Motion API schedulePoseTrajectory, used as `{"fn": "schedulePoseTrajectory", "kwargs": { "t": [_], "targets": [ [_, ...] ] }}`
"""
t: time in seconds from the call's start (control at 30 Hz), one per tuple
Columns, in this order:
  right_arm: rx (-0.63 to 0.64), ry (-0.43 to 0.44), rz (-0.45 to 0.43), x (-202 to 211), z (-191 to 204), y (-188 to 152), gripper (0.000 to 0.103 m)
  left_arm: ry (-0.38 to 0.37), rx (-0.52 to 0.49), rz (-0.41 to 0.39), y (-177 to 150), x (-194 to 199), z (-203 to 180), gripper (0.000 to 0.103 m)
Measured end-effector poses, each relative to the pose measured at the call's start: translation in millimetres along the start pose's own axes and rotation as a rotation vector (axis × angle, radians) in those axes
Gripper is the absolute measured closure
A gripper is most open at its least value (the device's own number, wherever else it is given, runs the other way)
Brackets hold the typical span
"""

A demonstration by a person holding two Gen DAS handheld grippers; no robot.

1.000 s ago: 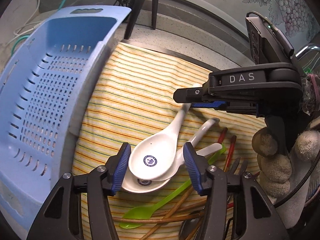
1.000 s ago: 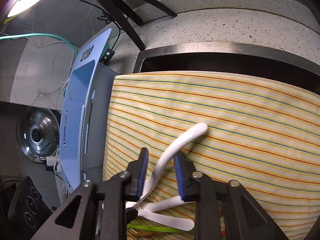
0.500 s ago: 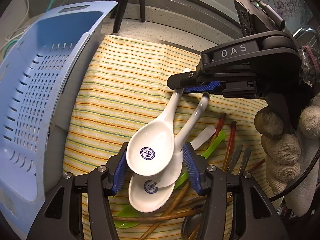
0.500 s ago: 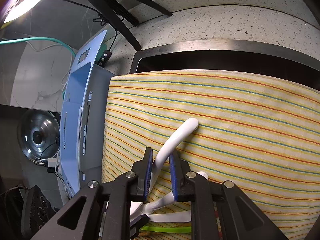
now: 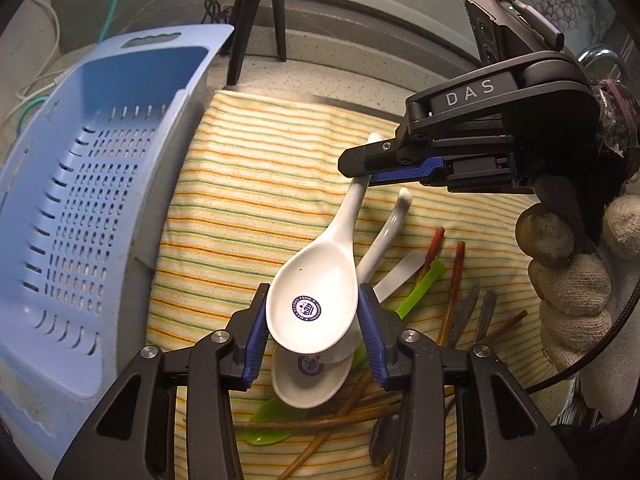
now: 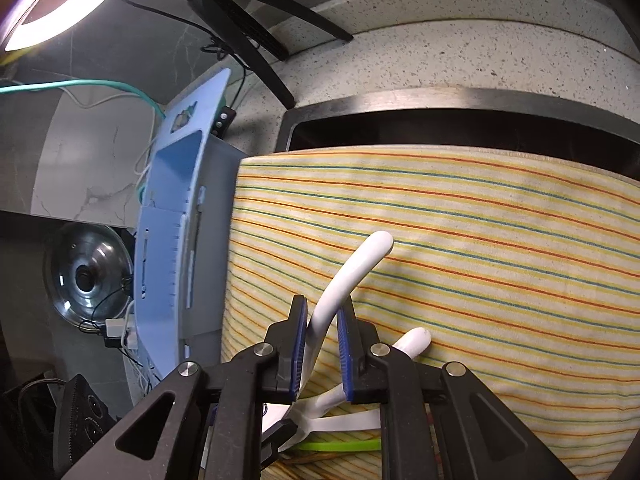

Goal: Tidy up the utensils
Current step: 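Close the left tool on the white ceramic spoon, then carry the spoon into the blue basket and open the left tool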

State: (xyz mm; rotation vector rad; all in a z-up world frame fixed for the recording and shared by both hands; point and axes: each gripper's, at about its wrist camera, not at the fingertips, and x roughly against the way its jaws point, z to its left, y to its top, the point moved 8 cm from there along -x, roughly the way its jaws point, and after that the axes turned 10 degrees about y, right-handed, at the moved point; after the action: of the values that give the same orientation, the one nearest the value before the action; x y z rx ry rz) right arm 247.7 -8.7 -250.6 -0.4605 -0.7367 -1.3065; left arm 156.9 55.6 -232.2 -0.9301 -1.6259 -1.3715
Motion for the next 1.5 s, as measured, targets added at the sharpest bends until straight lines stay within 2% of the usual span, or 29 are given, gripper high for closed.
{"fn": "schedulePoseTrajectory", "kwargs": {
  "t": [0.33,0.6,1.0,1.4,1.5],
  "targets": [
    [0.097,0.054,-0.045,14.3,64.1,0.5,0.091,-0.005,0.047,-0.088,2.5,53.1,37.4,0.063],
    [0.176,0.073,-0.028,-16.8,122.2,-2.8,0.091,0.031,0.105,-0.13,-4.8,79.5,82.8,0.063],
    [0.23,0.062,0.013,-87.6,184.8,0.7,0.091,0.098,0.165,-0.109,-9.1,64.6,166.3,0.063],
    [0.224,0.037,0.031,-121.3,193.2,7.8,0.091,0.103,0.172,-0.091,-9.3,54.0,190.0,0.063],
    [0.243,0.032,0.033,-123.5,194.8,8.4,0.088,0.12,0.175,-0.089,-9.2,53.2,193.3,0.063]
  ]
}}
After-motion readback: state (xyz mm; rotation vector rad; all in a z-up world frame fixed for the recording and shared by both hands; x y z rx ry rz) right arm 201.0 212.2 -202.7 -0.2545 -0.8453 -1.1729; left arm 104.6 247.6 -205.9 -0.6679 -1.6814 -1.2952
